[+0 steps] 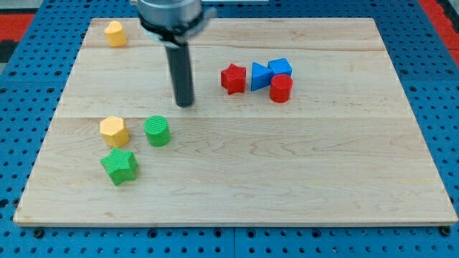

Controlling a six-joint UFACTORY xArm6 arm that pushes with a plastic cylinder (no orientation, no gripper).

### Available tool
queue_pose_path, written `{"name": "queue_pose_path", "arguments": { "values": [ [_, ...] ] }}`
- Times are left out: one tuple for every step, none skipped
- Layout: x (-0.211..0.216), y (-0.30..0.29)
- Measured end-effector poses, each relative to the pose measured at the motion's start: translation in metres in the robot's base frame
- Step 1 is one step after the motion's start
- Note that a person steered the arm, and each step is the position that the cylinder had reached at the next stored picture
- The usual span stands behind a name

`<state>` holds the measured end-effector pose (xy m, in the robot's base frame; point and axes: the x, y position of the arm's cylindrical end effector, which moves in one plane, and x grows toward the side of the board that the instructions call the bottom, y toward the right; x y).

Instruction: Place the green blocks right to the yellow blocks

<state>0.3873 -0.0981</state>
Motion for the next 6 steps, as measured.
{"name": "queue_pose_path", "arguments": {
  "values": [
    [-0.061,-0.046],
    [-0.123,-0.079],
    [-0.168,-0.088],
    [-0.195,-0.109],
    [-0.171,-0.141],
    [-0.124,-0.094]
  ]
}}
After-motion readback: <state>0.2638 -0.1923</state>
